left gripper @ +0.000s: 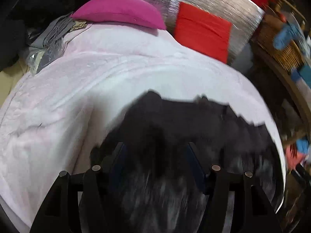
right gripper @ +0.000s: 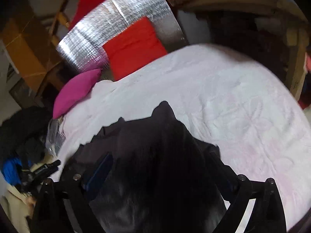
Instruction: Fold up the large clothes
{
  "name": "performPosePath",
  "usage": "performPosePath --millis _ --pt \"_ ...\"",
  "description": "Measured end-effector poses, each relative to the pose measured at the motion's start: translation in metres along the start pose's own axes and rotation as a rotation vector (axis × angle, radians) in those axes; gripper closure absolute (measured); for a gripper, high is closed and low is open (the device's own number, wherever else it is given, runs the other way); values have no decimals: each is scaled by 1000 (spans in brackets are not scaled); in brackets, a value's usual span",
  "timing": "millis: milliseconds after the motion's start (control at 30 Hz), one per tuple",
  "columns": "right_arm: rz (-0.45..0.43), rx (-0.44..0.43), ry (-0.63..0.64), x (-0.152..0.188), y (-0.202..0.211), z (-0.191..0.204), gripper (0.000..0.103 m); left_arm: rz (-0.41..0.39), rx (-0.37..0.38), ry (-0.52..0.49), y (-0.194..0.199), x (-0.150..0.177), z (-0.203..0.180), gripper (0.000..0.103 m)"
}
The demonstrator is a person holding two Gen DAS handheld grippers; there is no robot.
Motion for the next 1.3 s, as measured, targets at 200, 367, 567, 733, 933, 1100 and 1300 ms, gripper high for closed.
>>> performPosePath --millis 200,367,567,733,933,1100,1300 --pt "21 87 -30 39 0 -25 8 -9 -82 -22 22 51 25 38" --pt "132 216 61 66 -38 -31 21 30 -181 -114 4 76 36 32" --pt "-1 188 -20 40 4 -31 21 -41 -104 -86 29 60 28 33" --pt "-86 36 52 23 23 26 22 -133 -82 -210 36 49 -9 33" --pt "40 -91 83 35 -31 86 43 -1 -107 -301 -3 67 -24 32" --pt "172 -65 105 61 -75 94 43 23 -146 -375 -13 80 -20 31" --pt "175 -180 -8 46 -62 75 42 10 -57 -331 7 78 -18 31"
Point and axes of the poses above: each gripper's, at about its wrist camera, not at the fingertips, and y roughly against the way its jaws point, z to its left, x to its underside, the point moved 7 cm from there along -y, roughly the way its jaws point, and after that the axes turned 11 degrees about x, right-handed, at the moved point
